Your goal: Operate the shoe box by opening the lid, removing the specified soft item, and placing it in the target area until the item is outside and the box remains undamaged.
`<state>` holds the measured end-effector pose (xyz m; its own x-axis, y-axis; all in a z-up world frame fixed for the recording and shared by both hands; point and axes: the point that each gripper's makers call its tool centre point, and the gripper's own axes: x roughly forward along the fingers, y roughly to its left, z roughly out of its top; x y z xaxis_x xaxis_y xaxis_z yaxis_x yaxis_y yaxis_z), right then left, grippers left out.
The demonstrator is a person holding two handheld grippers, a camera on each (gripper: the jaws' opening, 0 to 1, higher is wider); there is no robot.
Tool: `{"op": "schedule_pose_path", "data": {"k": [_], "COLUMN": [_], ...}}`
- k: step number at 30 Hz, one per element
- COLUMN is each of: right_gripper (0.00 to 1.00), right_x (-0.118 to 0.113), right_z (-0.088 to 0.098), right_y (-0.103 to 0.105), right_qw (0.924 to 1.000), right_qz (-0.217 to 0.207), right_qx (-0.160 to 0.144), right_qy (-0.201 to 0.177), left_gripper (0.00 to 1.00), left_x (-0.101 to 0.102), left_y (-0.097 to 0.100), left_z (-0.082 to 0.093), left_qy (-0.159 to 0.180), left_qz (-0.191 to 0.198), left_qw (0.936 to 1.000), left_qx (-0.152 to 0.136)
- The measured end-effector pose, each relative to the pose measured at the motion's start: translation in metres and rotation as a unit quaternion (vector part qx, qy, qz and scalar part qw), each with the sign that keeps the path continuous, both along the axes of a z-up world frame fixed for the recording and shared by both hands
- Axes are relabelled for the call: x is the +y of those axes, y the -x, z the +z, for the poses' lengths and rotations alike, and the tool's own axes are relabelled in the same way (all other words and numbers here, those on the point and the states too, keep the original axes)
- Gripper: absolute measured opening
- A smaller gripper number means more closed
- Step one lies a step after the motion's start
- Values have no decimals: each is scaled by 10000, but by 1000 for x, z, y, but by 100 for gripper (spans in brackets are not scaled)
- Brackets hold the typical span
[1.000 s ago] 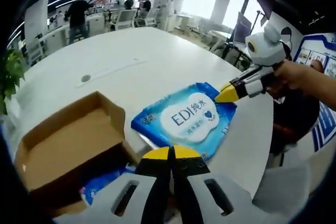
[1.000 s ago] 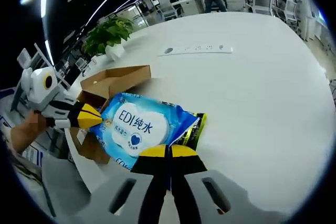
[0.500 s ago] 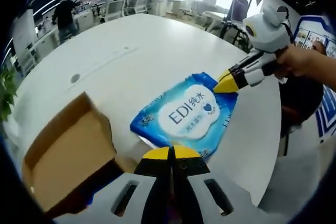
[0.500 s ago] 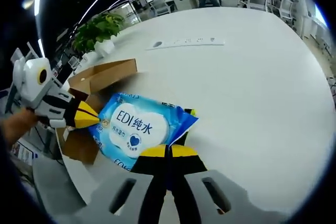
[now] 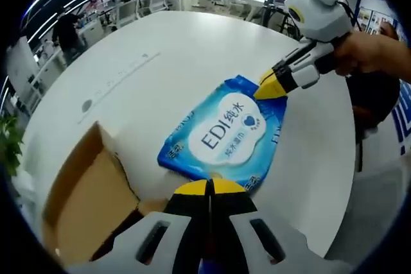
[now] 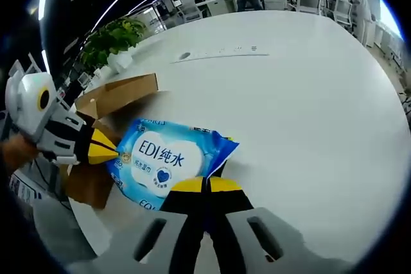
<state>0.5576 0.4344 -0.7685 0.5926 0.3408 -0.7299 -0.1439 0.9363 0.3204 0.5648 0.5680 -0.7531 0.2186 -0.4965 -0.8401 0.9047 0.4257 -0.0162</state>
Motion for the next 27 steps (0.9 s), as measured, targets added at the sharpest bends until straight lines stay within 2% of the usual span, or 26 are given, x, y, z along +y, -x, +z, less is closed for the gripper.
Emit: {"op": "schedule_pose_path", "data": {"k": [16,27], "right_gripper": [1,8], "right_x": [-5,-8], "right_z": [-4,1], "right_y": [2,3], "right_qw": [9999,9990], "right_qz": [-153,-74], "right_qx": [-42,-312], "right_qy": [40,310], "left_gripper": [0,4], "left_x": [0,1], "left_y": [1,4], "left_z": [-1,6], "left_qy": [11,259], "left_qz": [-88,-98], "left_qw": [9999,9995], "left_qx": [-120,-167]}}
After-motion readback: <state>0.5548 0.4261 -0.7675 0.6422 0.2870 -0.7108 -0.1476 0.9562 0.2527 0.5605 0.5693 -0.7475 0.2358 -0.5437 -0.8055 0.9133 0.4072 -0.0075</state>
